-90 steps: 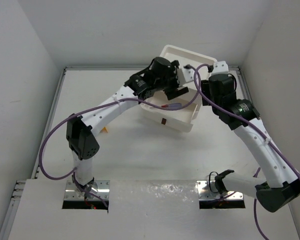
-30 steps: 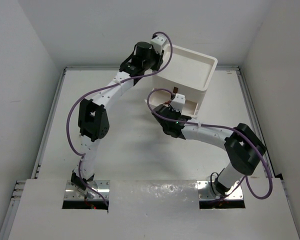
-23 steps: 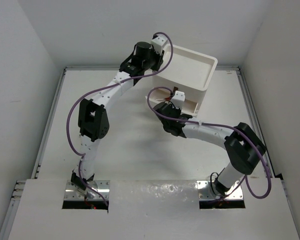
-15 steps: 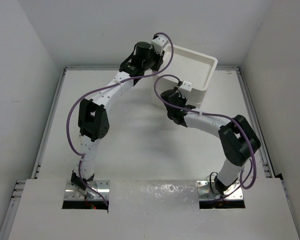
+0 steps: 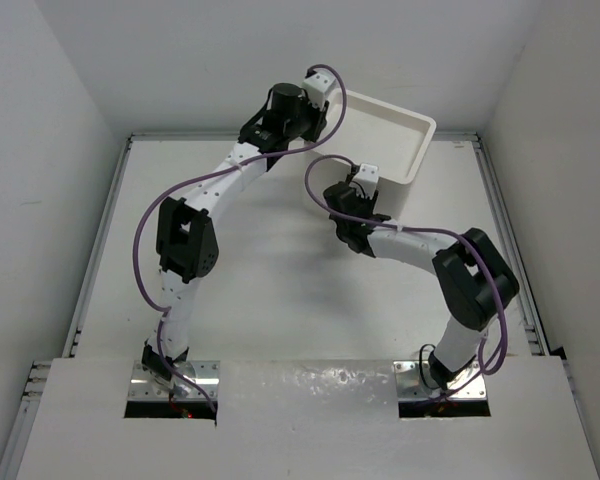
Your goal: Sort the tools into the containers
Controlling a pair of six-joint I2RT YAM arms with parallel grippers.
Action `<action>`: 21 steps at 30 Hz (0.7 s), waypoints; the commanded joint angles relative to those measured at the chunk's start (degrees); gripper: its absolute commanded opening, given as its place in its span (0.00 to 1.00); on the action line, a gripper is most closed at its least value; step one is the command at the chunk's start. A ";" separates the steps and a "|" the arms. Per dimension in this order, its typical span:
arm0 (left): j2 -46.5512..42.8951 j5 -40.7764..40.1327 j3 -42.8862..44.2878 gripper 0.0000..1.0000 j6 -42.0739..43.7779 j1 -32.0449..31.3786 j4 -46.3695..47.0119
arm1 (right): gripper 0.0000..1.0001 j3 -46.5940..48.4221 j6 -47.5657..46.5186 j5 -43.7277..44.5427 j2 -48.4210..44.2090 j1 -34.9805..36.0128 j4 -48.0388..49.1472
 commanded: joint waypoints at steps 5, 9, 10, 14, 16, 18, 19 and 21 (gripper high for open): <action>1.54 1.08 0.86 0.00 -0.41 0.12 -3.38 | 0.73 0.38 -1.65 1.95 0.84 2.26 2.01; 1.45 0.90 1.13 0.00 -0.77 0.04 -3.11 | 0.64 5.65 1.44 2.66 5.58 2.18 -1.70; 1.45 0.90 1.13 0.00 -0.85 0.12 -2.94 | 0.58 6.45 1.96 2.75 6.38 2.26 -2.22; 1.28 0.46 1.13 0.00 -1.20 0.04 -2.41 | 0.50 8.39 4.34 4.77 6.83 4.54 -7.76; 1.45 0.63 1.21 0.00 -1.64 0.04 -2.06 | 0.57 7.07 5.99 4.34 5.69 5.77 -9.07; 1.54 0.64 1.21 0.00 -1.82 0.04 -1.97 | 0.69 6.46 8.54 2.93 5.33 5.95 -11.01; 1.63 0.55 1.30 0.00 -1.82 0.04 -1.97 | 0.69 6.37 9.69 2.40 5.33 5.95 -11.89; 1.80 0.55 1.21 0.00 -1.82 0.04 -1.97 | 0.67 5.93 12.42 1.43 5.07 6.22 -13.65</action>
